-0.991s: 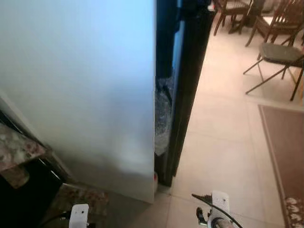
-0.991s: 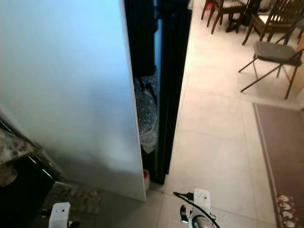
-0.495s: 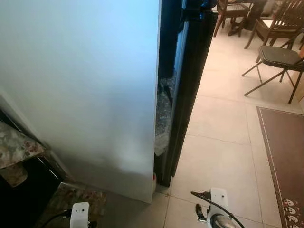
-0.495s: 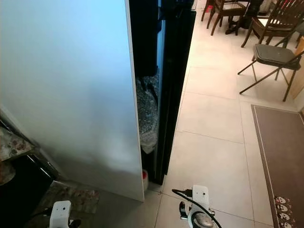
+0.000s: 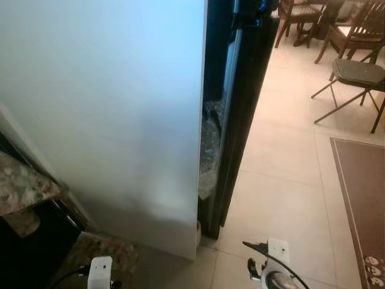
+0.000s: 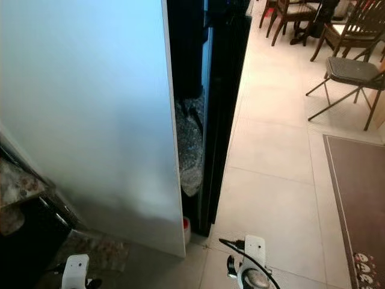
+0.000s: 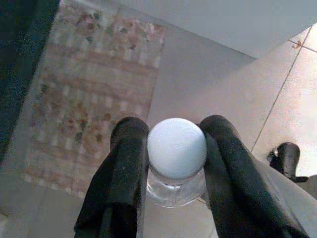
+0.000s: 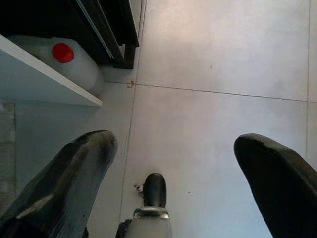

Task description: Restocking fridge

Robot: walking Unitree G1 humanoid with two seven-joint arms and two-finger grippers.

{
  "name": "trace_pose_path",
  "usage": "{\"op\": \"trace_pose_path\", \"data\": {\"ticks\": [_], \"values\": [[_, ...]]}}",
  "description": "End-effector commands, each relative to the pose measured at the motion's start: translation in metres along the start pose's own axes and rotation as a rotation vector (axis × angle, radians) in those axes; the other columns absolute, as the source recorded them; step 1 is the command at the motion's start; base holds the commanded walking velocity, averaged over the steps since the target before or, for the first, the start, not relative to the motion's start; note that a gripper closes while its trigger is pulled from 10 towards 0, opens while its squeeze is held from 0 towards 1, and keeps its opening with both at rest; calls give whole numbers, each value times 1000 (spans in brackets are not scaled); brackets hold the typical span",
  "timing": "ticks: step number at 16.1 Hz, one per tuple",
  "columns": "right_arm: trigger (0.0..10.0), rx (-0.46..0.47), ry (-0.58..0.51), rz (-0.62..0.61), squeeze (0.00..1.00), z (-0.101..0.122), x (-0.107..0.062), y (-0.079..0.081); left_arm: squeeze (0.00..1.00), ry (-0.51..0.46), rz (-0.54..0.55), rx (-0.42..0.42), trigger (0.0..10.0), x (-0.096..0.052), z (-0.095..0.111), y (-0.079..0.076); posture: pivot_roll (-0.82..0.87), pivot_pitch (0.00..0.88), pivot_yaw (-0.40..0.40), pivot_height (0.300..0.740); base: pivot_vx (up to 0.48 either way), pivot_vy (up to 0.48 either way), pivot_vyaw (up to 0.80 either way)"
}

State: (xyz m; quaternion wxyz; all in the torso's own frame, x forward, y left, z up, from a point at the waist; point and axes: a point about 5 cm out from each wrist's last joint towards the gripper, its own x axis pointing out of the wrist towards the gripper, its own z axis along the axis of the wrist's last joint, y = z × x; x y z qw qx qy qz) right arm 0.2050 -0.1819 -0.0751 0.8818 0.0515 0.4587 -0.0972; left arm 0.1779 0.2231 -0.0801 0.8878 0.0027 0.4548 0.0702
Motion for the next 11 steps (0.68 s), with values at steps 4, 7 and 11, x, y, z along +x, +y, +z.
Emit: {"op": "trace_pose_path", "data": {"ticks": [4,7,11], "values": [[10000,-4,-8,0,0,2,0,0,0,2,-3,6,10000,1,4,1,59,0,12,740,275,0,-406],[10000,6,-16,-1,0,2,0,1,0,3,-3,12,10000,1,4,1,58,0,14,740,184,0,0],[10000,2,-15,-1,0,2,0,1,0,-1,7,29,10000,1,5,2,52,0,17,740,0,0,0]]}}
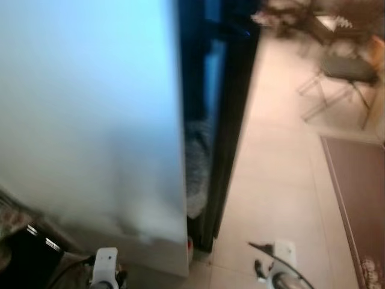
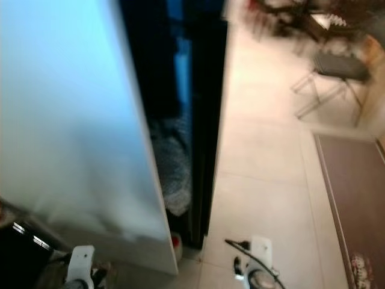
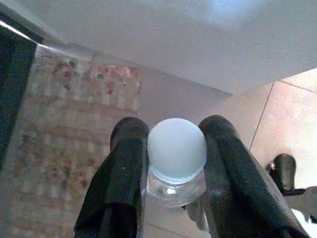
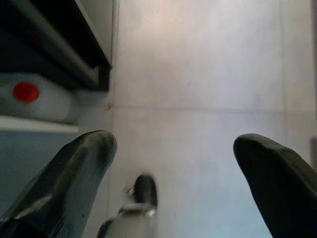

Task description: Restocking fridge

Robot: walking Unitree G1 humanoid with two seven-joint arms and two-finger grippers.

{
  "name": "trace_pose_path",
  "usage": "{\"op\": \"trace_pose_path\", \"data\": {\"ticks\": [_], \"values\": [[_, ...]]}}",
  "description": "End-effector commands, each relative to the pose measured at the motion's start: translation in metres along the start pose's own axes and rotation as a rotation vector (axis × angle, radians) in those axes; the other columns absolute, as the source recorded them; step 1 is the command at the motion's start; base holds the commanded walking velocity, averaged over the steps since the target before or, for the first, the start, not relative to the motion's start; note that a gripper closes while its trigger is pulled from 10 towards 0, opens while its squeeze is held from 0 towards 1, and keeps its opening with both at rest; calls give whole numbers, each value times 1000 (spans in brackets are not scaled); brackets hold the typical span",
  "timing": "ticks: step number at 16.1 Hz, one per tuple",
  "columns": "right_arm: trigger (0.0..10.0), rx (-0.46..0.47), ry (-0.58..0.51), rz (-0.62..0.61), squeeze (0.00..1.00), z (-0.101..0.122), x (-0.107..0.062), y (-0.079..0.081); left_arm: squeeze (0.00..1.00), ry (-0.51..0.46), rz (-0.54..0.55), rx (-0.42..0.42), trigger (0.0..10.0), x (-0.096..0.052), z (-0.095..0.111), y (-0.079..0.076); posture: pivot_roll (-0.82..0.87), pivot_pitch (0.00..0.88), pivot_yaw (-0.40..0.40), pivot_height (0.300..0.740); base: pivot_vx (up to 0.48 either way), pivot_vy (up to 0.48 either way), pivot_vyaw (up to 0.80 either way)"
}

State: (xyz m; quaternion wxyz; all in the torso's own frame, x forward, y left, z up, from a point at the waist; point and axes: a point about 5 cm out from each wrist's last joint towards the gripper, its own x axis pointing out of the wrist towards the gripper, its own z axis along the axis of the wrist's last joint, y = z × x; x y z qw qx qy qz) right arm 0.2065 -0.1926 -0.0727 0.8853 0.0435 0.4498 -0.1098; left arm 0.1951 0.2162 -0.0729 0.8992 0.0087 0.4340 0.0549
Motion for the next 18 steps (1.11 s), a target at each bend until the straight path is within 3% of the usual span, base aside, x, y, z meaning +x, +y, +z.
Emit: {"op": "trace_pose_path", "data": {"ticks": [1,4,6,11,16,18], "values": [[10000,4,5,28,0,-3,-1,11,0,51,30,17,10000,-3,-14,10,48,0,18,740,0,0,0],[10000,-54,-74,42,0,5,-1,11,0,52,30,23,10000,-3,-14,10,46,0,21,740,0,0,0],[10000,-13,-144,25,0,9,-2,11,0,55,29,33,10000,-3,-14,11,28,0,30,740,0,0,0],[10000,-23,-303,5,0,20,-6,10,0,53,29,42,10000,-4,-15,11,26,0,33,740,0,0,0],[10000,-82,-412,39,0,29,-10,11,0,50,38,40,10000,-4,-15,11,23,0,22,740,0,0,0],[10000,-150,-472,22,0,33,-12,11,0,50,44,36,10000,-4,-16,10,17,0,21,740,0,0,0]]}}
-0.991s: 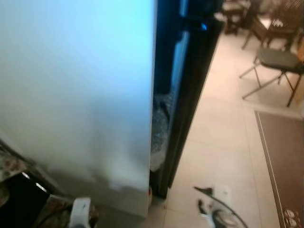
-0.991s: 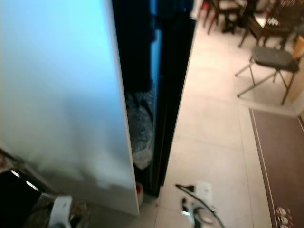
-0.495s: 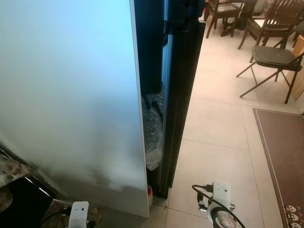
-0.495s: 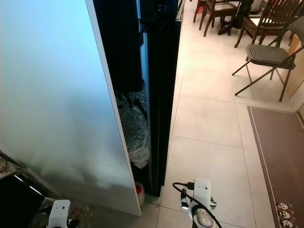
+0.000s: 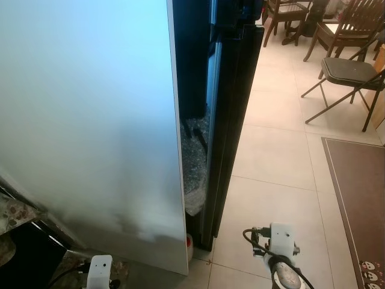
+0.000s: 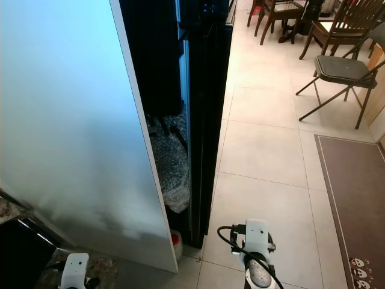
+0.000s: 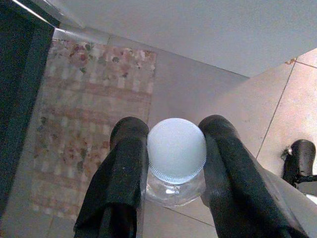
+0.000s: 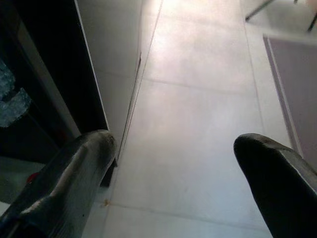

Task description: Restocking fridge

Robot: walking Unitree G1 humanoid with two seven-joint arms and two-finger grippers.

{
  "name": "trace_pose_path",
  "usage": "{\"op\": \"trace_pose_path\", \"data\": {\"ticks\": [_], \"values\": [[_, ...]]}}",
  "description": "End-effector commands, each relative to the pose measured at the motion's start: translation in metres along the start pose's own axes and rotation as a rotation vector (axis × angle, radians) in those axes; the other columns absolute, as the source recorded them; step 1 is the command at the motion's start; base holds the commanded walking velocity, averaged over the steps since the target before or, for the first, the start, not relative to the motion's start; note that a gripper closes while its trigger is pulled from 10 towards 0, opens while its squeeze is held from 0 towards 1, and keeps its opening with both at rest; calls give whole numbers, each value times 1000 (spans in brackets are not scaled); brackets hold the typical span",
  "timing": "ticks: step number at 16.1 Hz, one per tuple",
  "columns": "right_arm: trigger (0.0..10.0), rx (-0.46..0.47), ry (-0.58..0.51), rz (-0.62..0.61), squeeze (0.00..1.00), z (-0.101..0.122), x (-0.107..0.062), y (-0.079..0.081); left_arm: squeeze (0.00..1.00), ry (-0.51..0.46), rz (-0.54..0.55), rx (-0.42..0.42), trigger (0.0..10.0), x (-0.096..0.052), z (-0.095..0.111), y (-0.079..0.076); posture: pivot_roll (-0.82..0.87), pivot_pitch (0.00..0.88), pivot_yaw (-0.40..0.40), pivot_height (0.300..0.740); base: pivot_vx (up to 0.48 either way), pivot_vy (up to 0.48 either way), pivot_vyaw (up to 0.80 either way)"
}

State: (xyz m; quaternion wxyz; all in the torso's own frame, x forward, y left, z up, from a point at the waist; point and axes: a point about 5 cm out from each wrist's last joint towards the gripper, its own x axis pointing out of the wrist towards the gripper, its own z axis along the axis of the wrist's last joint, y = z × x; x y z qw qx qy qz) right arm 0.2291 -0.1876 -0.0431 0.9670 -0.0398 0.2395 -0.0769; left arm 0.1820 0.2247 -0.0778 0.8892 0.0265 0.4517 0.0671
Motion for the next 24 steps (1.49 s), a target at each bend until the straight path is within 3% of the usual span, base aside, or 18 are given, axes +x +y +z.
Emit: {"op": "trace_pose_path", "data": {"ticks": [1,7,11,12,13,16,17,19,21,23,24], "values": [[10000,-44,-31,11,0,1,-1,1,0,11,8,12,10000,0,-3,0,18,0,18,740,0,0,0],[10000,-93,-109,-38,0,7,-3,-1,0,10,28,-2,10000,-1,-4,1,15,0,14,740,0,0,0],[10000,-20,-113,-61,0,7,-4,-2,0,4,30,-3,10000,0,-3,0,26,0,11,740,0,0,0],[10000,-183,-285,-95,0,42,7,-6,0,-1,35,-4,10000,0,-2,0,26,0,9,740,0,0,0],[10000,-347,-553,-154,0,98,17,-7,0,-2,38,-6,10000,0,-2,0,36,0,-4,740,0,0,0],[10000,-251,-608,-108,0,116,18,8,0,-2,44,-15,10000,0,-2,0,39,0,-4,740,0,0,0],[10000,-284,-584,-129,0,115,21,-1,0,1,43,-13,10000,0,-2,0,34,0,-1,740,0,0,0],[10000,-139,-642,-66,0,123,17,1,0,3,42,-11,10000,0,-2,0,25,0,3,740,0,0,0],[10000,-29,-574,44,0,122,20,11,0,0,39,-5,10000,0,-2,-1,20,0,-3,740,0,0,0],[10000,43,-574,25,0,133,25,7,0,-4,38,-2,10000,0,-1,-1,12,0,-10,740,0,0,0],[10000,-60,-583,63,0,139,27,11,0,-6,38,-4,10000,0,0,-2,10,0,-15,740,0,0,0]]}}
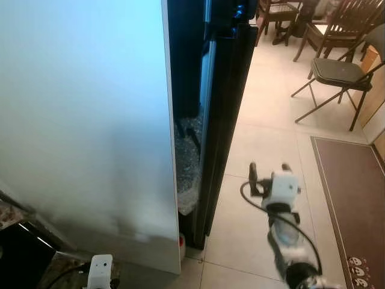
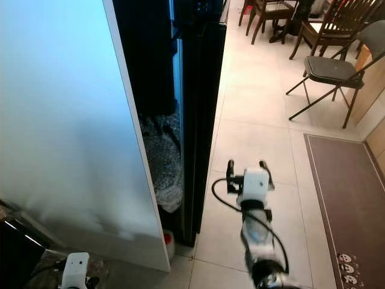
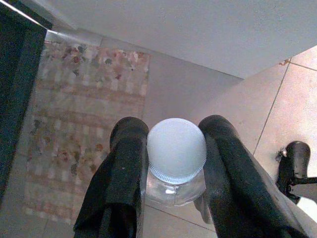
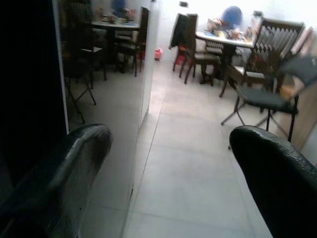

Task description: Restocking fridge

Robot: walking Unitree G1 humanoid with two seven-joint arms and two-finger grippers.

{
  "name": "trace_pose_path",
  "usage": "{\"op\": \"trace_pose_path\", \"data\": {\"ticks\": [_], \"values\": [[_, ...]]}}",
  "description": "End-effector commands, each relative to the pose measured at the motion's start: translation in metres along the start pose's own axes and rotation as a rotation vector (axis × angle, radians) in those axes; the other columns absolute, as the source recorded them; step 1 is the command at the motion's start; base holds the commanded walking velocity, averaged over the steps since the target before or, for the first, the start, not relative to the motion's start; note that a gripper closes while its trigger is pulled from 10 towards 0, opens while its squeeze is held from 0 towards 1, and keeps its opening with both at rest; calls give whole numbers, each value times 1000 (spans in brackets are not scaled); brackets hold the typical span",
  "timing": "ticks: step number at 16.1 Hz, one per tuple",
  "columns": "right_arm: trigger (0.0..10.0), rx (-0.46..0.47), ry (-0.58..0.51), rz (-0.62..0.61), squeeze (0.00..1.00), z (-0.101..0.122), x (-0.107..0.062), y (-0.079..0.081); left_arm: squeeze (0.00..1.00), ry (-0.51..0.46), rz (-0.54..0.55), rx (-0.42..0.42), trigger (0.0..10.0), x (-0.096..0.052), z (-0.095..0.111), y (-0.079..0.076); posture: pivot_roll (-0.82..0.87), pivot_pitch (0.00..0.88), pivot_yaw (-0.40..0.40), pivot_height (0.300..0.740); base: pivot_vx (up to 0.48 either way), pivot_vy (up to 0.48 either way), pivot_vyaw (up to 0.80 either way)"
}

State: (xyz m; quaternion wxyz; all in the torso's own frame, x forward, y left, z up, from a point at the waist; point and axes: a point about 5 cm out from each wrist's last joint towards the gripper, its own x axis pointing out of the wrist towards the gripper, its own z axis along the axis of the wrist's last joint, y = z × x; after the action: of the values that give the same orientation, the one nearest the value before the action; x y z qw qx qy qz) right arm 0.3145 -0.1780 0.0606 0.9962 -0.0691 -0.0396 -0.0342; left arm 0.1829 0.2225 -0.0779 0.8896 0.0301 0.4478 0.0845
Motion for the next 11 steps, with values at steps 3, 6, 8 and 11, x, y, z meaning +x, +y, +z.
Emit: {"op": "trace_pose_path", "data": {"ticks": [3,6,8,11], "values": [[10000,27,75,46,0,-1,9,1,0,-1,9,-10,10000,0,0,-1,27,0,-24,740,0,0,0],[10000,82,223,166,0,-19,2,6,0,2,10,-16,10000,0,0,-1,22,0,-22,740,0,0,0],[10000,193,248,209,0,-28,-8,5,0,3,6,-12,10000,0,0,-1,13,0,-16,740,0,0,0],[10000,261,252,400,0,-26,-10,19,0,3,6,-9,10000,0,0,-1,4,0,-10,740,0,0,0]]}}
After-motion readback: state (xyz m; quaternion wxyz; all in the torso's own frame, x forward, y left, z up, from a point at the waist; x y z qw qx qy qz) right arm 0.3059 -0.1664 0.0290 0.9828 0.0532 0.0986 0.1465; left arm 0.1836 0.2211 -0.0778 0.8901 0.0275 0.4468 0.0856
